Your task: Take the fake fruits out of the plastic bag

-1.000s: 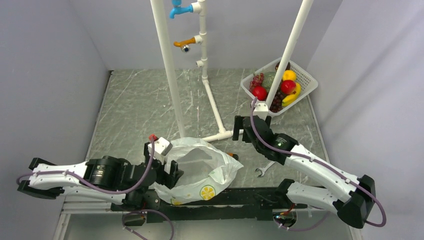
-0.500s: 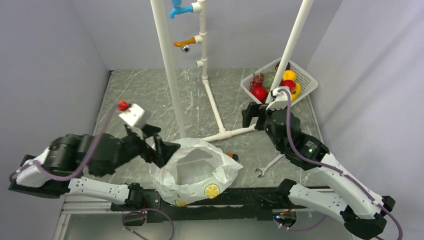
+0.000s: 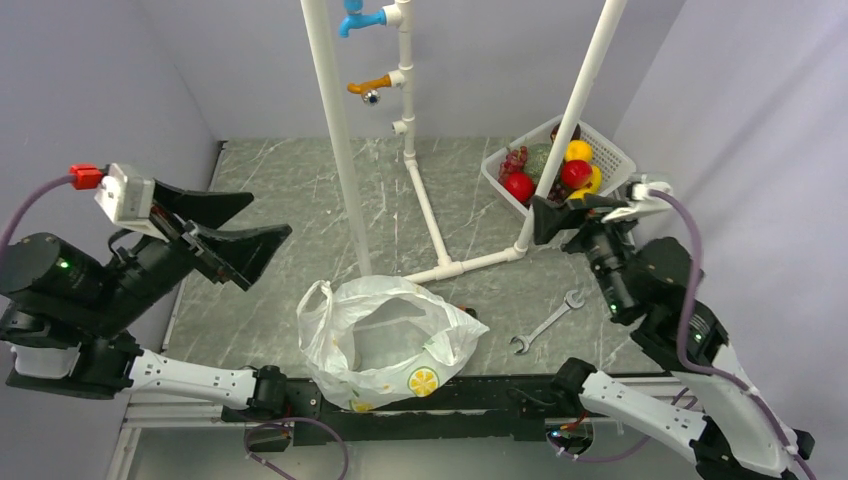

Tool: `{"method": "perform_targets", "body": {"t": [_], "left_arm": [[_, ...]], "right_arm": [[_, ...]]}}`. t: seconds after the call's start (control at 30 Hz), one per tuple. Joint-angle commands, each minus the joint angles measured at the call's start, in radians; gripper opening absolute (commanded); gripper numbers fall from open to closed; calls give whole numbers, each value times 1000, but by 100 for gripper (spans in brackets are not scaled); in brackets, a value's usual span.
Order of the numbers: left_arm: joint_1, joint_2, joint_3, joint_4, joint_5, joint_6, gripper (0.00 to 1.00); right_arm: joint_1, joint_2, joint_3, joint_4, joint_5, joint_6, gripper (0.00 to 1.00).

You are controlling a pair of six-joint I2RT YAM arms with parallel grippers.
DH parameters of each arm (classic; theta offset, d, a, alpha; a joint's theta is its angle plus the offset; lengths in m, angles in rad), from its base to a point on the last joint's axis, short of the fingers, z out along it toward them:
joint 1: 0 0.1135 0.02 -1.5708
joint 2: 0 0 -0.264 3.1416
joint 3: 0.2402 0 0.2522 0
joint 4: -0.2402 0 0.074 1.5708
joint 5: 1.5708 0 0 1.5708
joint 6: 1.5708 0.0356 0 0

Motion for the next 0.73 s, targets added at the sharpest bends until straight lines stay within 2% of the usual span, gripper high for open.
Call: {"method": "perform_targets", "body": {"t": [0.0,0.23,0.7], "left_arm": [[3,-25,5,191,-25,159,99],[3,-47,-10,271,-44,232,99],[2,-60,-18,231,-59,148,97]], "right_arm": [[4,-63,50,69,28,-81,99],[4,-96,72,65,78,-108,99],[4,-99,92,45,35,-128,100]]}}
